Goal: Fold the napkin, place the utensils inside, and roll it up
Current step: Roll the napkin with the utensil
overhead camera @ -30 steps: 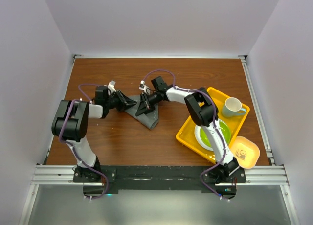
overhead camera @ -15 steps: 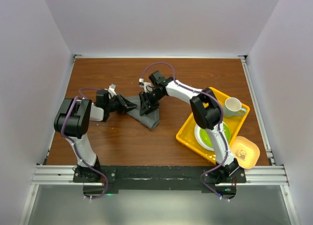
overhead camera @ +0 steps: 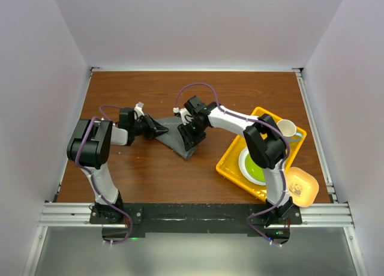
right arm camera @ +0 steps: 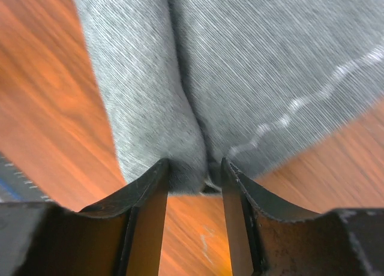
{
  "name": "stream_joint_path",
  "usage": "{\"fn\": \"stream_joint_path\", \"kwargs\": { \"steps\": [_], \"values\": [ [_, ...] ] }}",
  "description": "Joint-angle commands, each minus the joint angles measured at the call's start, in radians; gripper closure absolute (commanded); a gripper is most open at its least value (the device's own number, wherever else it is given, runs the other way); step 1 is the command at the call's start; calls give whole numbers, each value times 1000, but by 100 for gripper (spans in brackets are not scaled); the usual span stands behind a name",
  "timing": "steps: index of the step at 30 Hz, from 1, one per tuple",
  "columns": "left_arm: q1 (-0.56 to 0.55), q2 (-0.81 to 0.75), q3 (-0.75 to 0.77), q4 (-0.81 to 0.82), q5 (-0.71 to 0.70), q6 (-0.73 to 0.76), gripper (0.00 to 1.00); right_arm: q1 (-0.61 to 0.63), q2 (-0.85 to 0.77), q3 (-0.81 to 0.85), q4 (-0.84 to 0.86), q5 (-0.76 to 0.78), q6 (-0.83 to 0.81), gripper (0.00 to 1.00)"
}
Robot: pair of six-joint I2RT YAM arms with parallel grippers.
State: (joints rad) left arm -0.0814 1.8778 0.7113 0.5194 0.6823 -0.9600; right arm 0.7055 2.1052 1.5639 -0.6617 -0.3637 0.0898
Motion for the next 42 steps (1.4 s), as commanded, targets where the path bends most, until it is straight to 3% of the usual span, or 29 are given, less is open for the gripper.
{"fn": "stream_joint_path", "kwargs": {
  "steps": [1, 5, 8, 13, 19, 27, 32, 34, 37, 42],
  "values": [
    [-1, 37, 30, -150, -50, 89, 84, 37, -109, -22, 7, 233, -71, 54],
    [0, 43, 59, -220, -47, 112, 84, 112, -163, -7, 107, 348, -84, 44],
    [0, 41, 74, -262, -43, 119, 84, 141, -151, 19, 175, 327, -131, 34],
    [0, 43, 99, -329, -35, 115, 84, 193, -47, 154, 166, 344, -174, 29],
    [8, 34, 100, -352, -24, 95, 84, 233, 52, 228, 180, 428, -196, 29],
    [17, 56, 112, -368, -12, 75, 84, 282, 99, 185, 226, 531, -222, 31],
    [22, 64, 119, -361, 0, 63, 84, 287, 119, 139, 261, 629, -206, 38],
    [28, 63, 123, -367, 10, 63, 84, 284, 136, 127, 272, 638, -199, 51],
    [43, 44, 158, -421, 8, 99, 80, 273, 150, 140, 261, 599, -174, 68],
    [72, -42, 283, -588, -49, 239, 72, 246, 136, 156, 246, 442, -145, 77]
  ]
}}
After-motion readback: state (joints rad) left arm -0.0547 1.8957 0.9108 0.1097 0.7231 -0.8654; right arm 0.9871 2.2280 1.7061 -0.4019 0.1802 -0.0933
